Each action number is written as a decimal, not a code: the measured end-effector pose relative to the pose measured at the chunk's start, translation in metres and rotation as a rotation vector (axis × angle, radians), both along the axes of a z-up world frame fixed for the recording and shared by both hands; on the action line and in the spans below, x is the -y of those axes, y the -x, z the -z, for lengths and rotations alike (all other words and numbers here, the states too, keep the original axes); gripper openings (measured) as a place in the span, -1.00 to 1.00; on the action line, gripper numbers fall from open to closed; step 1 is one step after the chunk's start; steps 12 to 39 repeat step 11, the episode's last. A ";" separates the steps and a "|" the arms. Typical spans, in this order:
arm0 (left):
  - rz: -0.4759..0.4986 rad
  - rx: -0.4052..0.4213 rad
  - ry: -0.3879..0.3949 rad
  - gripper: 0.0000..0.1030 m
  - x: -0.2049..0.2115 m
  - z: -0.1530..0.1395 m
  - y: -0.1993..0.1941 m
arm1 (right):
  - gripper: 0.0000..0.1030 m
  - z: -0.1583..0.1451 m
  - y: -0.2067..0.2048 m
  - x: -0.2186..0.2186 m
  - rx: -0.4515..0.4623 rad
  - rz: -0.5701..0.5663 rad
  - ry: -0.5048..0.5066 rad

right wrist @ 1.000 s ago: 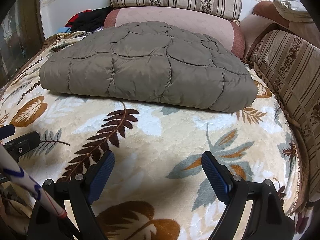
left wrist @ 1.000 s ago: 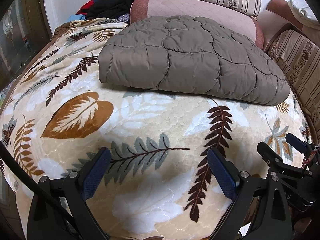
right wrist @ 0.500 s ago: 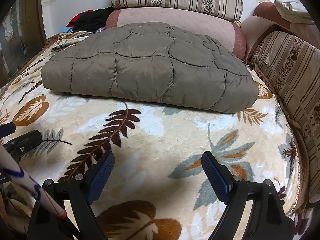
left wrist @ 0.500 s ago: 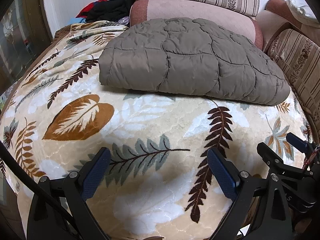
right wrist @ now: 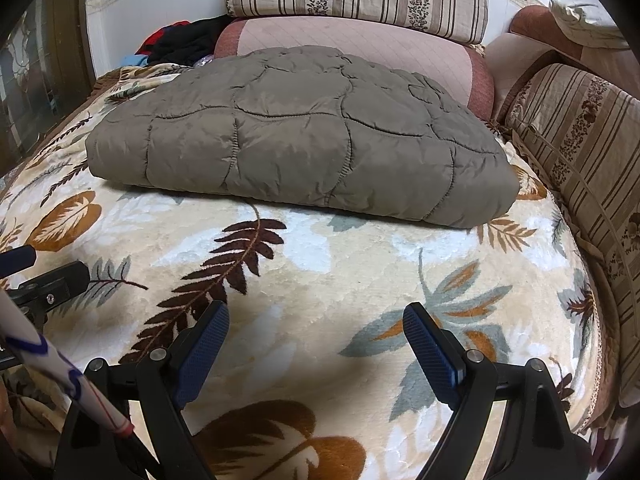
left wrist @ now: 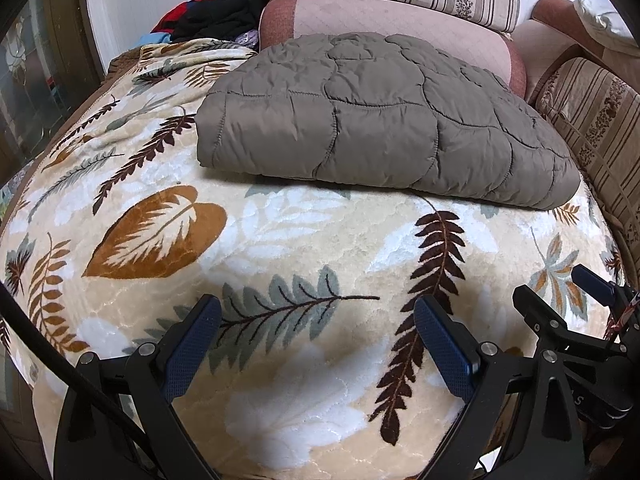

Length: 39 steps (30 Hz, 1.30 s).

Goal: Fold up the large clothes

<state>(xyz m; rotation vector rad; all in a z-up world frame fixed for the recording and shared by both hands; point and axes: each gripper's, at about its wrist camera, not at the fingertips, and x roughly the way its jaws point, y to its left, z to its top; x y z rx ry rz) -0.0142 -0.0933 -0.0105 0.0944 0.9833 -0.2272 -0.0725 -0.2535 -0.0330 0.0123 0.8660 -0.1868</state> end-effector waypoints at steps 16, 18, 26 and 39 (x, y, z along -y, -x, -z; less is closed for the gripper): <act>0.001 -0.016 0.001 0.87 0.000 0.005 -0.003 | 0.78 0.001 -0.001 -0.001 -0.005 -0.007 -0.001; 0.001 -0.016 0.001 0.87 0.000 0.005 -0.003 | 0.78 0.001 -0.001 -0.001 -0.005 -0.007 -0.001; 0.001 -0.016 0.001 0.87 0.000 0.005 -0.003 | 0.78 0.001 -0.001 -0.001 -0.005 -0.007 -0.001; 0.001 -0.016 0.001 0.87 0.000 0.005 -0.003 | 0.78 0.001 -0.001 -0.001 -0.005 -0.007 -0.001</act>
